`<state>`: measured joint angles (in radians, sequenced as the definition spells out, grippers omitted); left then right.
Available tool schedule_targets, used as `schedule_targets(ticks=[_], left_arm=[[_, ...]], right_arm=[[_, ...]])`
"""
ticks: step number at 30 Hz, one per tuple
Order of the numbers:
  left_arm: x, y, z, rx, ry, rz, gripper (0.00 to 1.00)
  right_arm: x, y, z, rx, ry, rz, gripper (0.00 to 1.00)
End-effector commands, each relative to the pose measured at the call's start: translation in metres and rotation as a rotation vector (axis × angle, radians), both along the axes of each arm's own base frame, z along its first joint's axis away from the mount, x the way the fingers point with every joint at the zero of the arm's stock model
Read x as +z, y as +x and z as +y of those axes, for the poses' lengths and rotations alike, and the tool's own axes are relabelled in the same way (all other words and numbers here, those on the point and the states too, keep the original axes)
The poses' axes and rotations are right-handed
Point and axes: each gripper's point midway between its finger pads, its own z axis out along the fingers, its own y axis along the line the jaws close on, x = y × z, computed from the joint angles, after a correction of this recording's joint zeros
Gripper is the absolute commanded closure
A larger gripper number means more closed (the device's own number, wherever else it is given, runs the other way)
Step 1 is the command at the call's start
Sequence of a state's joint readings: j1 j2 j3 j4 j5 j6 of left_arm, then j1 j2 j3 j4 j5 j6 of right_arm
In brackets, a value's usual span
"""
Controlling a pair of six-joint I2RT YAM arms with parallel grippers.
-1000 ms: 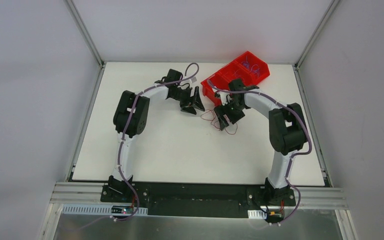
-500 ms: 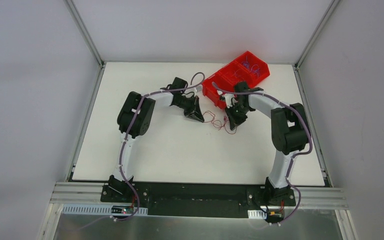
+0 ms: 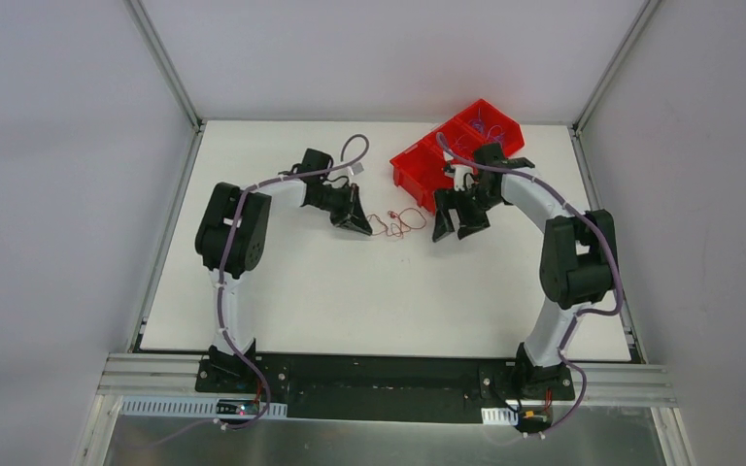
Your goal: Untangle the cables
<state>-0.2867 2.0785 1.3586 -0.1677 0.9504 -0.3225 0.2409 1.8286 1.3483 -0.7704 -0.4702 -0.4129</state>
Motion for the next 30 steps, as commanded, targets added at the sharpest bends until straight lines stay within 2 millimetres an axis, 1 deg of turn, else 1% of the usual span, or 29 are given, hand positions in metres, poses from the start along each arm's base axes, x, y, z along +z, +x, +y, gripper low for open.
schedule_targets(ticks=[1,5,7,10,12,14,17,20,23,26,29,30], left_arm=[[0.003,-0.033,-0.021,-0.107,-0.017,-0.001,1.0],[-0.006,-0.041,-0.032,-0.136,-0.013,0.018,1.0],[-0.013,-0.043,-0.038,-0.149,-0.01,0.034,1.0],[-0.021,-0.044,-0.044,-0.157,-0.009,0.054,1.0],[-0.026,-0.045,-0.046,-0.164,-0.016,0.073,1.0],[-0.032,-0.045,-0.046,-0.164,-0.018,0.093,1.0],[-0.037,-0.044,-0.047,-0.164,-0.026,0.115,1.0],[-0.039,-0.043,-0.049,-0.166,-0.037,0.132,1.0],[-0.04,-0.041,-0.05,-0.167,-0.041,0.138,1.0],[-0.041,-0.041,-0.05,-0.166,-0.042,0.142,1.0],[-0.043,-0.04,-0.048,-0.158,-0.041,0.151,1.0],[-0.043,-0.04,-0.047,-0.154,-0.042,0.159,1.0]], right_arm=[[0.021,0.014,0.039,-0.13,0.142,0.056,0.08],[0.014,0.023,0.061,-0.168,0.16,0.076,0.02],[0.016,0.027,0.071,-0.151,0.158,0.046,0.01],[0.021,0.036,0.083,-0.13,0.152,-0.042,0.01],[0.021,0.043,0.087,-0.096,0.143,-0.125,0.01],[0.02,0.047,0.091,-0.017,0.147,-0.213,0.01],[0.014,0.057,0.095,0.068,0.117,-0.331,0.01],[0.005,0.066,0.098,0.087,0.073,-0.35,0.01],[-0.004,0.07,0.103,0.101,0.034,-0.364,0.01],[-0.012,0.068,0.109,0.151,0.004,-0.383,0.01],[-0.026,0.062,0.11,0.194,-0.019,-0.357,0.01],[-0.026,0.062,0.112,0.198,-0.022,-0.35,0.01]])
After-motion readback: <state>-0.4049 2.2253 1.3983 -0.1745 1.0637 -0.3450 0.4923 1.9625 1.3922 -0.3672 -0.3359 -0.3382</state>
